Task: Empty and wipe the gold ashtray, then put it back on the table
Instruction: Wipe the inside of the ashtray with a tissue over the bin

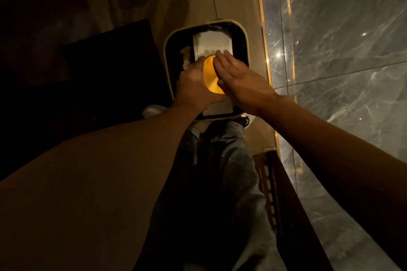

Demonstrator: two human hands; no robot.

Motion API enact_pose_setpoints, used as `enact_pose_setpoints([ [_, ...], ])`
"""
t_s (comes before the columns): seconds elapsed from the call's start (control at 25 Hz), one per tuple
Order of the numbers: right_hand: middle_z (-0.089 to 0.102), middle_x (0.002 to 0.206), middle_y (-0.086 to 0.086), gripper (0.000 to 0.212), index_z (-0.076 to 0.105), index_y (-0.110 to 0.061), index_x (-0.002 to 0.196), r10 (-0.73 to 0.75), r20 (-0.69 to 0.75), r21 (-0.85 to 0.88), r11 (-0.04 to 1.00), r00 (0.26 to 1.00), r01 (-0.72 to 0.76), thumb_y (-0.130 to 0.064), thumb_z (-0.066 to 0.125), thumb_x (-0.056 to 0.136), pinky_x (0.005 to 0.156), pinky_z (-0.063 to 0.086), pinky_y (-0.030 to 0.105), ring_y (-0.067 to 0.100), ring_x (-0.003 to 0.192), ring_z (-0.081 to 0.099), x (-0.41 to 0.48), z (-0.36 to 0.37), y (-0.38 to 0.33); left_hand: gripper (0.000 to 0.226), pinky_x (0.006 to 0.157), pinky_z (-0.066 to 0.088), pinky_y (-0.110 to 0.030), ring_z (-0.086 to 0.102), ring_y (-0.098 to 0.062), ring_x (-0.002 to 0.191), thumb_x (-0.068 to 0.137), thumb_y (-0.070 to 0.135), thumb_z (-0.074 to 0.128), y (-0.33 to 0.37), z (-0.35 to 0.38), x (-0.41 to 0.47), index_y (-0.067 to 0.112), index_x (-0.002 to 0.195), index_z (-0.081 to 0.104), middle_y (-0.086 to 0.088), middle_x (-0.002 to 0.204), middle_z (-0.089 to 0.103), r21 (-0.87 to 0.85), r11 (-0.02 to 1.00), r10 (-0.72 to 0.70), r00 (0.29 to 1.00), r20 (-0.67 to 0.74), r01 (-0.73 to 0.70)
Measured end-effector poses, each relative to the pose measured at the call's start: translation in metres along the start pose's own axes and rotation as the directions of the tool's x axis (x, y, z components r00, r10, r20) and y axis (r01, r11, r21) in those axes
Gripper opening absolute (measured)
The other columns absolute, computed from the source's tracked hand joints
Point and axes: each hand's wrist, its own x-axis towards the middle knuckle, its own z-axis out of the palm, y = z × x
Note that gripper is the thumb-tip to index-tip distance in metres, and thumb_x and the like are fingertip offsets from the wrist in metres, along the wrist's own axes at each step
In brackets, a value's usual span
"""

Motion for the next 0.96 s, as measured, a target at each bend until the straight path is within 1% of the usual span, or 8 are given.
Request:
enact_pose_setpoints([
  [0.08,0.012,0.162,0.018,0.055,0.014,-0.003,0.152,-0.011,0.045,0.014,1.000,0.999,0.011,-0.024,0.034,0.105,0.124,0.014,0.045,0.032,0.151,0.008,-0.003,0.000,0.002,0.094,0.091,0.054,-0.036,0.067,-0.026,0.111,0.052,0.044,0.091,-0.002,-0.001,-0.003,0.013,0.133,0.056,-0.010,0.122,0.070,0.016,1.000,0.011,1.000,0.015,-0.011],
  [0.2,0.012,0.162,0.018,0.055,0.013,-0.002,0.152,0.014,-0.128,-0.029,0.999,0.992,-0.018,-0.023,0.032,0.105,0.122,0.008,0.036,0.030,0.151,0.008,-0.001,-0.009,-0.003,0.091,0.089,0.055,-0.035,0.068,-0.025,0.106,0.049,0.047,0.089,-0.003,-0.001,-0.003,0.013,0.127,0.059,-0.008,0.116,0.072,-0.006,1.000,-0.011,1.000,0.005,0.011],
  [0.36,0.008,0.163,0.016,0.059,0.010,-0.006,0.154,-0.056,0.138,-0.043,0.997,0.989,0.062,-0.027,0.034,0.104,0.125,0.010,0.042,0.029,0.152,0.006,-0.004,-0.006,0.006,0.091,0.091,0.053,-0.031,0.067,-0.023,0.107,0.050,0.040,0.093,0.003,0.002,-0.005,0.011,0.129,0.058,-0.010,0.117,0.071,-0.018,1.000,0.000,1.000,0.025,0.000],
  [0.52,0.013,0.162,0.018,0.055,0.013,-0.002,0.152,-0.019,-0.110,-0.043,0.999,0.994,0.014,-0.024,0.032,0.105,0.123,0.005,0.037,0.029,0.151,0.008,-0.003,-0.019,-0.002,0.086,0.086,0.057,-0.036,0.069,-0.021,0.100,0.047,0.048,0.089,0.006,0.003,-0.005,0.013,0.121,0.061,-0.007,0.109,0.073,-0.054,0.998,-0.033,0.999,0.001,0.033],
  [0.64,0.008,0.163,0.017,0.058,0.010,-0.004,0.153,-0.035,0.127,-0.057,0.997,0.991,0.042,-0.025,0.033,0.105,0.125,0.010,0.043,0.029,0.152,0.005,-0.007,-0.010,0.001,0.095,0.090,0.055,-0.036,0.068,-0.022,0.104,0.046,0.049,0.088,0.007,0.002,-0.005,0.014,0.129,0.059,-0.008,0.114,0.072,-0.046,0.999,-0.023,0.999,0.028,0.024],
  [0.8,0.004,0.161,0.010,0.056,0.013,-0.005,0.152,-0.035,-0.092,-0.075,0.997,0.995,0.028,-0.023,0.034,0.104,0.124,0.007,0.037,0.021,0.149,0.001,-0.006,-0.015,-0.001,0.085,0.089,0.053,-0.028,0.068,-0.022,0.104,0.050,0.039,0.094,0.010,-0.001,-0.002,0.010,0.123,0.060,-0.010,0.113,0.072,-0.038,0.999,-0.004,1.000,-0.001,0.004],
  [0.88,0.007,0.163,0.013,0.057,0.013,-0.006,0.153,-0.022,0.007,-0.042,0.999,1.000,0.022,-0.024,0.035,0.103,0.123,0.017,0.046,0.026,0.151,0.005,-0.006,-0.011,0.004,0.091,0.090,0.048,-0.023,0.065,-0.021,0.112,0.052,0.037,0.094,0.011,-0.003,0.001,0.012,0.131,0.056,-0.009,0.122,0.069,-0.014,1.000,-0.008,1.000,0.013,0.008],
  [0.96,0.008,0.163,0.016,0.058,0.010,-0.006,0.154,-0.037,0.112,-0.023,0.999,0.993,0.040,-0.026,0.034,0.104,0.124,0.014,0.044,0.029,0.152,0.006,-0.009,-0.007,0.005,0.095,0.093,0.051,-0.029,0.064,-0.022,0.115,0.052,0.039,0.094,0.008,-0.003,-0.001,0.014,0.135,0.055,-0.009,0.125,0.068,-0.014,1.000,-0.007,1.000,0.030,0.008],
])
